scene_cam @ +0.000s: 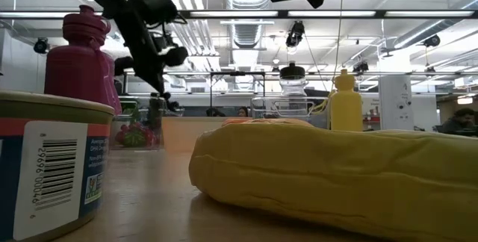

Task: Pick & Place Food Item
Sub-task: Put the black grapes into the left transparent bin

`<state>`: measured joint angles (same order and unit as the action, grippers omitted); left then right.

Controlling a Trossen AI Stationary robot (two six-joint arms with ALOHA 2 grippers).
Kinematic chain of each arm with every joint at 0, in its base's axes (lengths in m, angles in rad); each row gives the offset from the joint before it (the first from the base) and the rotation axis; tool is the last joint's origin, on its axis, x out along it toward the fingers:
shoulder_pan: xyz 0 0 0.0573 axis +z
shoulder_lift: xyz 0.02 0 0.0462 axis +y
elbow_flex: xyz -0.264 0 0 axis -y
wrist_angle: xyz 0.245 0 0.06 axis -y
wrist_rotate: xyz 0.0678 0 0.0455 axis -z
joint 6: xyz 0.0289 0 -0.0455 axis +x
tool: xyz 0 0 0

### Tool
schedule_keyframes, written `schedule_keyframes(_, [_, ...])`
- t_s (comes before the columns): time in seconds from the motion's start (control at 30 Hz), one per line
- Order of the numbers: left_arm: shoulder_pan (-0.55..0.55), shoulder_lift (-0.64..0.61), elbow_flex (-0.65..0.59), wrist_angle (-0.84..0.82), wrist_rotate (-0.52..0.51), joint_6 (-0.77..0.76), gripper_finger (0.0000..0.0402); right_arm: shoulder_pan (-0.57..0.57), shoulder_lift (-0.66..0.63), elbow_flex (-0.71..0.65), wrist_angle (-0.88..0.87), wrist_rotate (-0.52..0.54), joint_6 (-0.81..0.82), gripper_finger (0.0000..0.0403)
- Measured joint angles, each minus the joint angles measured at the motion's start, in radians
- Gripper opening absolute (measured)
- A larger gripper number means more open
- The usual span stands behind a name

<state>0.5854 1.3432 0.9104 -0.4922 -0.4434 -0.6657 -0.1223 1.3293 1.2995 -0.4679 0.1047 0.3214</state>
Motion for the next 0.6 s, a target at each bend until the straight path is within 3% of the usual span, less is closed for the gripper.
schedule_keyframes(0.3, [0.007, 0.061, 0.000, 0.000, 0.002, -0.031, 0.0002, 0.000, 0.000, 0.000, 0.000, 0.000, 0.012, 0.0215])
schedule_keyframes(0.6, [0.015, 0.060, 0.000, 0.001, 0.002, -0.031, 0.0058, 0.000, 0.000, 0.000, 0.001, 0.000, 0.012, 0.0215])
